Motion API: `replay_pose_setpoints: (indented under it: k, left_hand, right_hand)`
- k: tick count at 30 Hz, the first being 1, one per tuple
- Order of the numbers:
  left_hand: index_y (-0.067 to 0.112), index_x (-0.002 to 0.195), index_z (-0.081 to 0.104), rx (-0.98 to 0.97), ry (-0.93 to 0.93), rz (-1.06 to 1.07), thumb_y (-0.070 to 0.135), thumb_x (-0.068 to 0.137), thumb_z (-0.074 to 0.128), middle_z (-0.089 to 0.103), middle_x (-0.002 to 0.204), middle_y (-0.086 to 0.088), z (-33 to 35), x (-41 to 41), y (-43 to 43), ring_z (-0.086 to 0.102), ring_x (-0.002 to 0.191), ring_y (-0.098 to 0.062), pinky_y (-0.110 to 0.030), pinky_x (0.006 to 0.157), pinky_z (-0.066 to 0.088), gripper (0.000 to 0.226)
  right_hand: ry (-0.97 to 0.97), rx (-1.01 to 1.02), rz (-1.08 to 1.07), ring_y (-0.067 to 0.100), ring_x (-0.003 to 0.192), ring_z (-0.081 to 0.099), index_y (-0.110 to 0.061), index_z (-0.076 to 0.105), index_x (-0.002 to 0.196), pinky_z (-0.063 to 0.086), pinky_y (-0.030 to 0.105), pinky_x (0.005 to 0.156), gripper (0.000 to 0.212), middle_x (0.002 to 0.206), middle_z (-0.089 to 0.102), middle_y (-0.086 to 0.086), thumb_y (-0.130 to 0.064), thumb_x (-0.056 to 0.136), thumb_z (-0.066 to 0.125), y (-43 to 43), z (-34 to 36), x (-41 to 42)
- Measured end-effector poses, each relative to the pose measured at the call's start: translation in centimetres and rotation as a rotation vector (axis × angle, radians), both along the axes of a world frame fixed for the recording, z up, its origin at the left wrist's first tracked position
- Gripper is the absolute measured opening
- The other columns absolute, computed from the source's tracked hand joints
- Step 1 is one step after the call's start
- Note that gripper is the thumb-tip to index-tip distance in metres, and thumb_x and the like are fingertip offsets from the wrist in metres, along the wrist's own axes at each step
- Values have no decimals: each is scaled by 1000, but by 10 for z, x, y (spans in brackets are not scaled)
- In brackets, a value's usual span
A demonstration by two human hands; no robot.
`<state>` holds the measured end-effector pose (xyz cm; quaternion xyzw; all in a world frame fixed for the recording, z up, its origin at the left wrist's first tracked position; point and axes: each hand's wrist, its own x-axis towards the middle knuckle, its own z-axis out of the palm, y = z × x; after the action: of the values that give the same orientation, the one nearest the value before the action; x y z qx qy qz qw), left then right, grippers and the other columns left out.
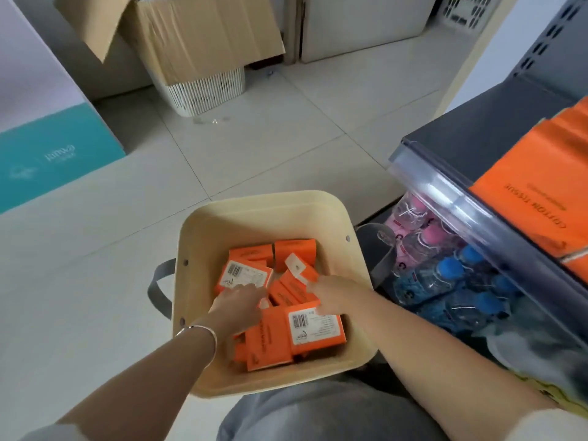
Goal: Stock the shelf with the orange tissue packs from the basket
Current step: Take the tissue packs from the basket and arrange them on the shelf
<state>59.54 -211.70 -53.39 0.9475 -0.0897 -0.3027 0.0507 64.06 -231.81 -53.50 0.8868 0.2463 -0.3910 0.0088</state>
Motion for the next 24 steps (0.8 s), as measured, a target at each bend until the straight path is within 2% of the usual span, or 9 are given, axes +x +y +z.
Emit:
replay_pose_setpoints:
  k: [4, 8, 11, 13, 14, 17, 19, 21, 24]
  left_hand:
    - [26, 128, 49, -17, 54, 20, 21, 91, 45, 52, 126, -1, -24, 1, -5, 51, 115, -22, -35, 89, 46, 37]
    - [26, 124, 49, -21, 106, 24, 27, 92, 47, 53, 123, -1, -37, 5, -12, 54, 110, -22, -41, 89, 49, 33]
    - [26, 120, 53, -116, 120, 97, 32, 94, 48, 59, 116, 3, -40, 10, -21, 59, 100, -16, -36, 81, 53, 27]
    - [25, 119, 55, -270, 160, 215, 30, 96, 48, 62, 114, 4, -38, 13, -26, 60, 95, -14, -30, 78, 52, 24]
    - [24, 120, 54, -365, 186, 288, 29, 98, 45, 62, 115, 2, -36, 15, -27, 59, 97, -16, -31, 82, 51, 25]
    - [24, 123, 50, -690, 230, 566, 33, 100, 39, 57, 117, 1, -21, 19, -30, 54, 101, -18, -35, 90, 44, 27]
    - [22, 132, 45, -781, 209, 624, 36, 99, 42, 52, 120, 1, -12, 23, -30, 51, 103, -16, -31, 84, 43, 36]
    - [24, 138, 38, -807, 177, 671, 35, 95, 52, 46, 123, 0, -8, 26, -28, 54, 101, -18, -28, 77, 46, 47]
    - [36, 132, 32, -1029, 344, 951, 27, 89, 62, 55, 115, -6, 0, 32, -26, 64, 84, -24, -34, 63, 55, 53]
  right_hand:
    - [51, -74, 55, 27, 104, 56, -13, 45, 127, 50, 40, 87, 54, 118, 55, 7, -27, 82, 69, -4, -34, -9]
    - [60, -155, 136, 27, 105, 52, -14, 53, 118, 48, 42, 90, 57, 116, 54, 5, -43, 74, 76, -2, -39, -9]
    - [92, -64, 46, 29, 110, 49, -17, 47, 126, 47, 42, 94, 59, 126, 45, 8, -30, 77, 76, -1, -39, -3]
    - [141, 34, -71, 30, 114, 49, -20, 40, 136, 46, 40, 95, 65, 131, 40, 9, -20, 80, 72, -2, -36, 1]
    - [168, 103, -146, 30, 115, 50, -20, 37, 139, 45, 38, 96, 67, 133, 41, 10, -16, 81, 70, -3, -34, 3]
    - [213, 369, -490, 21, 114, 51, -16, 41, 139, 43, 30, 93, 56, 134, 50, 10, -13, 88, 63, -5, -19, 12]
    - [234, 494, -714, 18, 109, 50, -15, 43, 136, 43, 28, 87, 47, 133, 51, 10, -13, 92, 58, -4, -10, 17]
    - [261, 577, -905, 23, 108, 55, -18, 46, 132, 48, 33, 83, 39, 128, 54, 10, -16, 94, 54, -2, -2, 22]
    - [347, 692, -1199, 28, 101, 63, -19, 51, 126, 54, 44, 85, 29, 117, 63, 13, -25, 97, 49, 3, 7, 29]
